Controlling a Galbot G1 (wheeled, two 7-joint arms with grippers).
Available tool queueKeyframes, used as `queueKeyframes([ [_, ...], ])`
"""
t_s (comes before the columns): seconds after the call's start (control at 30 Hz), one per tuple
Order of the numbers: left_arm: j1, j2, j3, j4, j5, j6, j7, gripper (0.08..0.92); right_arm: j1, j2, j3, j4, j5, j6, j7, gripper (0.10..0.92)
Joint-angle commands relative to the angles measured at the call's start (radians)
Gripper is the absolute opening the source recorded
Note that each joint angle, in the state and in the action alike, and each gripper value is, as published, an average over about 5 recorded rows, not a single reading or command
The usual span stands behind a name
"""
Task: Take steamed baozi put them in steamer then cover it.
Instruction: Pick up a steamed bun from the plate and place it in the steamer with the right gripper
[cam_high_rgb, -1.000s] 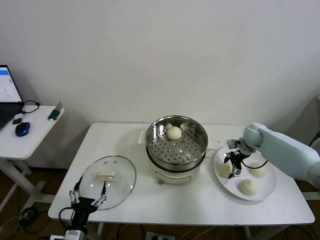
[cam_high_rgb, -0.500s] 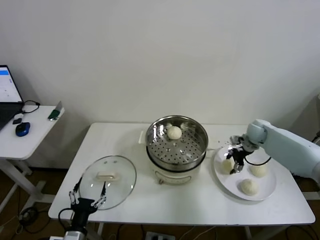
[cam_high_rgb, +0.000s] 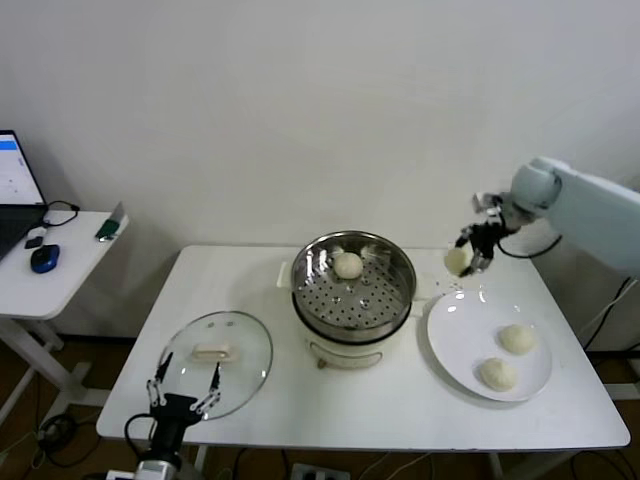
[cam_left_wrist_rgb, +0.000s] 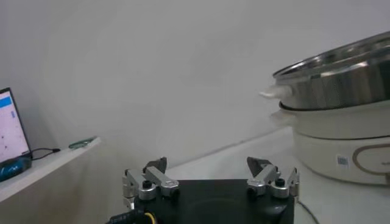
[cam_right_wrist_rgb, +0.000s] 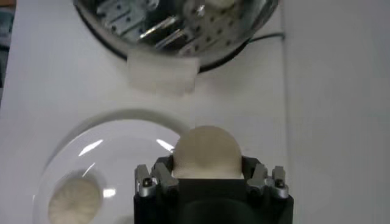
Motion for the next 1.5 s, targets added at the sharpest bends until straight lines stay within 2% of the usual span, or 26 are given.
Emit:
queueKeyframes([
  [0.03, 0.002, 0.002, 0.009, -0.007, 0.002, 0.0, 0.001, 0.823, 0.201, 0.103, -0.108, 0.007, 0.179, -0.032, 0.001, 0.708],
  [0.3, 0.01, 0.005, 0.012, -0.024, 0.004, 0.002, 0.003, 0.823, 0.107, 0.267, -0.061, 0.027, 0.247, -0.107, 0.051, 0.71],
  [0.77, 0.019, 0.007, 0.011, -0.029, 0.005, 0.001, 0.004, 0.823, -0.116, 0.466, -0.05, -0.019, 0.225, -0.146, 0.104, 0.712],
  [1.07, 0.02, 0.011, 0.007, -0.026, 0.004, 0.0, 0.003, 0.823, -0.158, 0.51, -0.069, -0.066, 0.205, -0.135, 0.1, 0.712],
  [1.5, 0.021, 0.014, 0.007, -0.02, 0.004, -0.002, 0.004, 0.823, -0.163, 0.497, -0.082, -0.055, 0.18, -0.133, 0.102, 0.721],
])
